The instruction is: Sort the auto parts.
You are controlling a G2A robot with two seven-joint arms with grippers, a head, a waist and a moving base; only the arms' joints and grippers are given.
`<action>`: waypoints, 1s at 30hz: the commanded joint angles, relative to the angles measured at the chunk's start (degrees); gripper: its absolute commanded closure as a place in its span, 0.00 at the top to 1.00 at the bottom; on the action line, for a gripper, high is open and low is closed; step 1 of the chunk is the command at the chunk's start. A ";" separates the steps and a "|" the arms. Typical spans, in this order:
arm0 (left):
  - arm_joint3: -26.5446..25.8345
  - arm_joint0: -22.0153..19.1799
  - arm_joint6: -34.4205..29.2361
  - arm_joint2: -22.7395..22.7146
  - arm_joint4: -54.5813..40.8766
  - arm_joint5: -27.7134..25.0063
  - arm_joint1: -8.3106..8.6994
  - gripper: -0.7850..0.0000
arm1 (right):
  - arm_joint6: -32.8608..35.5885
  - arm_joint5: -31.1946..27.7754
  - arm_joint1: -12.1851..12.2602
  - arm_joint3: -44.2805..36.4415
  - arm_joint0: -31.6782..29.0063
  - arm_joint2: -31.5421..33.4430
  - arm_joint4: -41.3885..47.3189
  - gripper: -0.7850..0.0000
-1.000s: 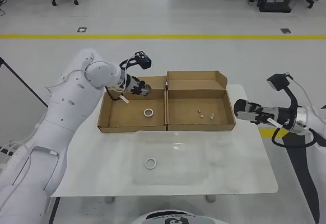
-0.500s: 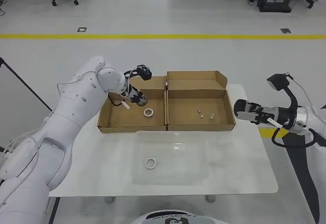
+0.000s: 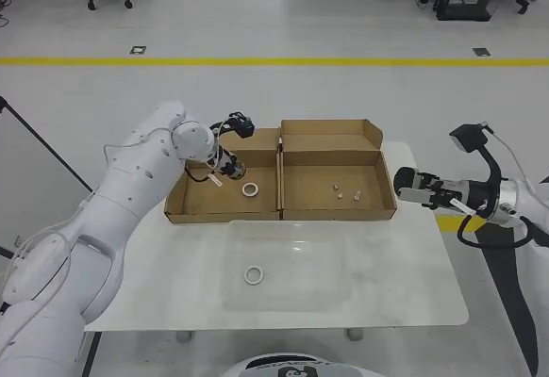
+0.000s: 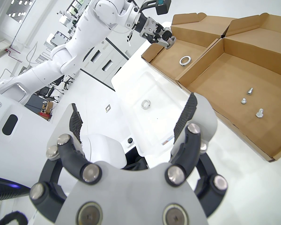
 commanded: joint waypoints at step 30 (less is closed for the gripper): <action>22.69 -1.97 6.78 10.75 4.98 4.59 -12.28 0.30 | 0.00 0.00 0.00 0.00 0.00 0.00 0.01 1.00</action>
